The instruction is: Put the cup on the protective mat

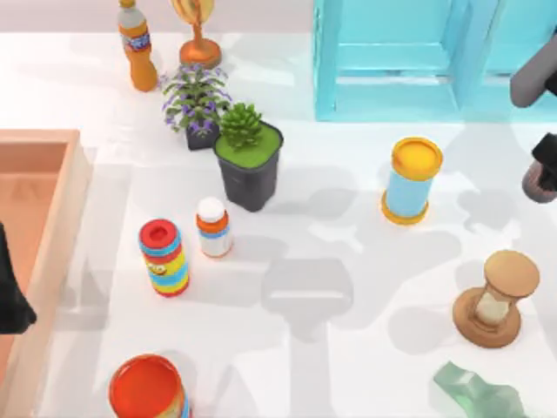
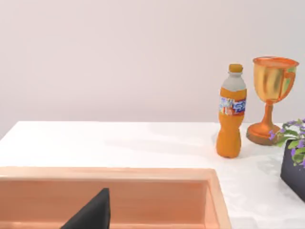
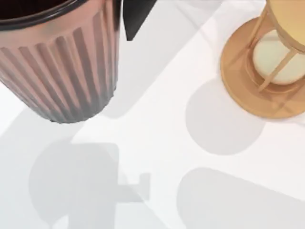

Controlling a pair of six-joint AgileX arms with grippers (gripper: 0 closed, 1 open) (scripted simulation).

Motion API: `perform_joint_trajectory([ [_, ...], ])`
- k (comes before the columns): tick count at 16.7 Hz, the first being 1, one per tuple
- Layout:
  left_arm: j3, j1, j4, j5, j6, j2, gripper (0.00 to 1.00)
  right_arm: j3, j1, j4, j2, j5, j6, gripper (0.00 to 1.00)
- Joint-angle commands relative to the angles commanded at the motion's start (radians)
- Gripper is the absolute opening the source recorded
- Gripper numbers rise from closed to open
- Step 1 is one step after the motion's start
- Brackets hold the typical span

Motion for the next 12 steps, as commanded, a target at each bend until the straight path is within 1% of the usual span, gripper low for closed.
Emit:
perform_joint_trajectory([
  [3,0.000,0.000,0.000,0.000,0.000,0.000,1.00,-0.022,-0.269,-0.020,-0.015,-0.014,0.063,0.00],
  [6,0.000,0.000,0.000,0.000,0.000,0.000,1.00,-0.054,-0.463,-0.054,-0.010,-0.013,0.134,0.00],
  [9,0.000,0.000,0.000,0.000,0.000,0.000,1.00,-0.084,-0.563,-0.091,0.000,-0.002,0.194,0.00],
  [12,0.000,0.000,0.000,0.000,0.000,0.000,1.00,-0.093,-0.581,-0.106,0.002,0.003,0.215,0.00],
])
